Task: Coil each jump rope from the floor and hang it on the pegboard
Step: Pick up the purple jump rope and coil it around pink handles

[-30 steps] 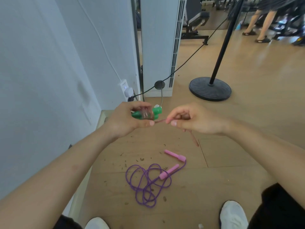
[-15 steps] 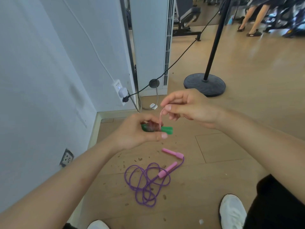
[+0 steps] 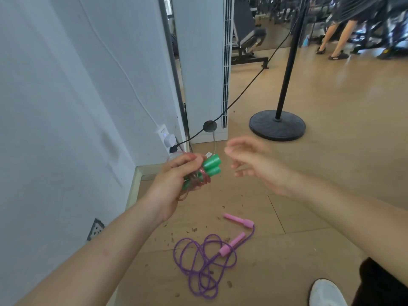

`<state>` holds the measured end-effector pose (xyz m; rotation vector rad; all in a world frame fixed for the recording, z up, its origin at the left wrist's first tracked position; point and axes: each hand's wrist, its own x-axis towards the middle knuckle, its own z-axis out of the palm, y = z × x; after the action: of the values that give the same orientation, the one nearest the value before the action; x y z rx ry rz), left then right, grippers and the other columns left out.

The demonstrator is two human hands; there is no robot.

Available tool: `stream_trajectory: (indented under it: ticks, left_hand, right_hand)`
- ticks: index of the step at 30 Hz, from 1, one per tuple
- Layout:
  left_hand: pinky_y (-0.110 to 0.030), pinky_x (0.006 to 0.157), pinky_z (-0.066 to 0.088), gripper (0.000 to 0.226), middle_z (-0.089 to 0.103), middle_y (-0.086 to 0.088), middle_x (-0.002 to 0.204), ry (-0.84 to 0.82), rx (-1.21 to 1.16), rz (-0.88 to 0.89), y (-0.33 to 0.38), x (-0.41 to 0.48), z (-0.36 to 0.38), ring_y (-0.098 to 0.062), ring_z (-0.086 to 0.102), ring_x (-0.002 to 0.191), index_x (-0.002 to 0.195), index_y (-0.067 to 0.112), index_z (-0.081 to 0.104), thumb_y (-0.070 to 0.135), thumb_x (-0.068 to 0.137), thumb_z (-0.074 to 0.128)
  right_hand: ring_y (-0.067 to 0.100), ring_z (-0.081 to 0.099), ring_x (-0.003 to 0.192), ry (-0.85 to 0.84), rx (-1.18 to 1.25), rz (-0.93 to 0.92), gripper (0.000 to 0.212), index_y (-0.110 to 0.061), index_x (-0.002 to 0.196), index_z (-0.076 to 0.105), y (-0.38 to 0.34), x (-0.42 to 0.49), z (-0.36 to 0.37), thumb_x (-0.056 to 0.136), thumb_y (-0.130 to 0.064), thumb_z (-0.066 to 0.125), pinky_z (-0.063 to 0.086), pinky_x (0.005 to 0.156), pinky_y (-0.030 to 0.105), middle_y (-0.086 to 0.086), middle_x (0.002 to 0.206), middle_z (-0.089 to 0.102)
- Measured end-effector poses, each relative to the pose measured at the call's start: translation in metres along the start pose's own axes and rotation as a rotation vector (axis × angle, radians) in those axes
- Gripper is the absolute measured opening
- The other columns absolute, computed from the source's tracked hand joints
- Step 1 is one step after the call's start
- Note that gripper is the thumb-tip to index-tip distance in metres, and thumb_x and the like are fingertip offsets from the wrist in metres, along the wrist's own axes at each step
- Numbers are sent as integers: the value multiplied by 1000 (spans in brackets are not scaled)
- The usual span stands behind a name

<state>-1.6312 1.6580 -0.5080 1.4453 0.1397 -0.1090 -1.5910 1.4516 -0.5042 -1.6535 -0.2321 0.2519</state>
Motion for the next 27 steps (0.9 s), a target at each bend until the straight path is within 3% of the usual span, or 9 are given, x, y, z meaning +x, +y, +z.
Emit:
stream_trajectory:
  ticks: [3,6,8,12,15,20,22,24,27]
  left_hand:
    - [-33,76,55,23,73,-4,100,-27,-61,-57,3,-2,2,-24,68,87,109,7,68,17,89,69]
    - [-43,92,52,34,71,-16,113,-66,-82,-100,2,-3,5,-27,67,98,116,2,64,20,88,69]
    - [-45,94,50,32,71,-19,112,-64,-73,-104,1,-4,8,-29,66,97,115,3,66,23,90,67]
    - [-33,75,55,25,73,-9,95,-59,-64,-86,-1,-4,10,-20,67,79,109,7,69,24,91,66]
    - [-33,69,59,28,71,-12,100,36,-43,-15,1,-4,7,-22,71,80,111,1,65,18,90,70]
    - [-31,72,62,55,56,-5,119,203,216,145,1,-2,-3,-17,66,99,123,20,49,25,80,82]
    - [-22,77,59,55,44,1,129,157,313,229,3,-3,-5,-13,53,115,129,37,51,27,83,79]
    - [-18,94,49,61,35,7,139,100,409,282,6,-5,-6,-11,38,132,133,53,50,32,83,77]
    - [-43,115,37,88,24,13,152,117,392,249,9,-3,-9,-13,28,143,144,59,29,39,76,80]
  right_hand:
    - [8,66,100,-108,-308,-216,60,-35,126,56,7,-6,12,72,-44,81,59,85,37,-12,113,62]
    - [7,59,114,-205,-385,-388,67,-28,135,53,11,-11,22,75,-26,84,56,89,36,-13,126,59]
    - [13,60,113,-192,-352,-406,63,-26,134,55,13,-11,25,77,-17,82,57,86,42,-8,125,60]
    - [21,62,109,-153,-352,-411,58,-30,131,57,18,-5,26,79,-16,78,54,90,49,-1,113,63]
    - [22,62,112,-196,-324,-381,61,-37,136,54,19,-2,24,82,-17,75,54,93,49,3,115,61]
    - [24,62,116,-248,-205,-334,60,-29,137,57,22,-1,24,84,-7,74,55,95,47,13,121,58]
    - [22,62,118,-276,-157,-325,60,-25,137,57,21,-2,23,84,-3,74,55,96,43,14,124,58]
    - [20,63,117,-306,-117,-317,59,-25,136,58,18,-3,24,85,0,73,56,93,38,12,127,59]
    - [21,66,110,-348,-39,-288,60,-20,138,56,12,-4,23,85,6,69,58,81,34,15,130,58]
